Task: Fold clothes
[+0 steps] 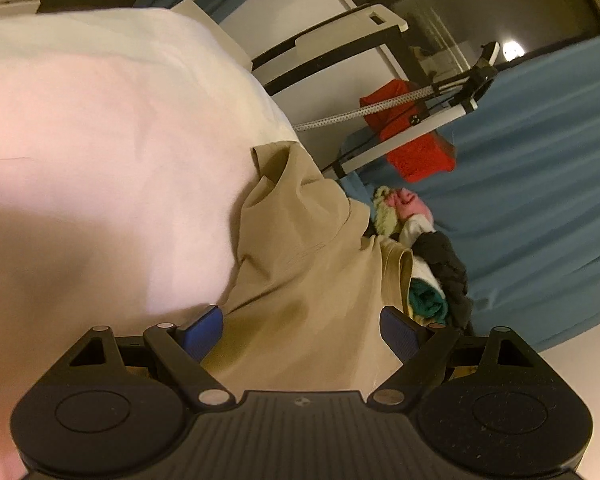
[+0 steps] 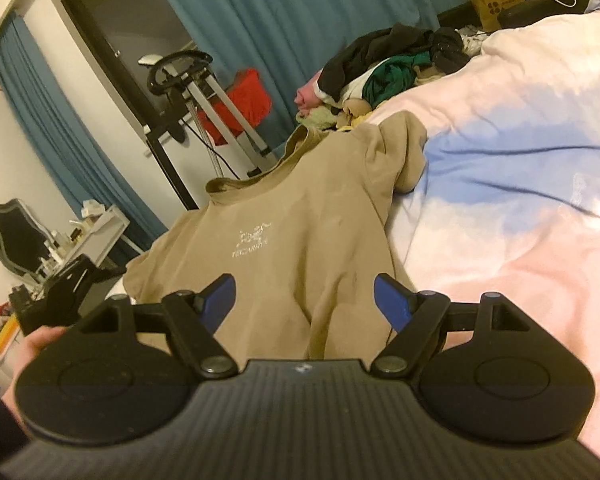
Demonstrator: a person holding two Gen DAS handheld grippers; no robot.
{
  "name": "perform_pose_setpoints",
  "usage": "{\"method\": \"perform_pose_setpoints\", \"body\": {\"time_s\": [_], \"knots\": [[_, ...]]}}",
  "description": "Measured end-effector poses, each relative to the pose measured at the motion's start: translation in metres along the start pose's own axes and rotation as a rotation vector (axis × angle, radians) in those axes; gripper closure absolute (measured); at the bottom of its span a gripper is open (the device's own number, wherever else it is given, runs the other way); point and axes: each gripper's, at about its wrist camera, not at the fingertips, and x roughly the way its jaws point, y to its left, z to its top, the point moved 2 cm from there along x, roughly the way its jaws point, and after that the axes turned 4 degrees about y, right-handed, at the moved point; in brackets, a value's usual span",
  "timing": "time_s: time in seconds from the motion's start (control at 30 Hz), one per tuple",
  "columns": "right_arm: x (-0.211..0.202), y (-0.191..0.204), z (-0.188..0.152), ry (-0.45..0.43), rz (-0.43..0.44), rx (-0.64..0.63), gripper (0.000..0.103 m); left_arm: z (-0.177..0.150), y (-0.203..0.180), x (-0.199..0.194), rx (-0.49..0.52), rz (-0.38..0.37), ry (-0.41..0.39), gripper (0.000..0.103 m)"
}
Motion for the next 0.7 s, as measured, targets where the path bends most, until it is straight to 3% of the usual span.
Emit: {"method": "perform_pose_setpoints", "body": {"time_s": [0.17,0.37,0.47,0.57,0.7], "knots": [[0.018,-0.001,-0.001,0.023,0.014,0.007,0.025,0.009,0.006,0.024,-0.103,-0.096,-0.057,0.025],[0.044,-0.009,-0.004,0.062,0.010,0.023,0.025,0.024,0.002,0.071,-0.137,-0.111,-0.055,0.028],[0.056,-0.014,-0.006,0.078,0.007,0.034,0.025,0.029,0.007,0.076,-0.175,-0.124,-0.072,0.032],[0.065,-0.016,-0.006,0.084,0.002,0.024,0.025,0.036,0.011,0.070,-0.121,-0.148,-0.023,0.033],[0.075,-0.015,-0.007,0.086,-0.001,0.007,0.023,0.045,0.022,0.046,-0.076,-0.155,-0.037,0.028]]}}
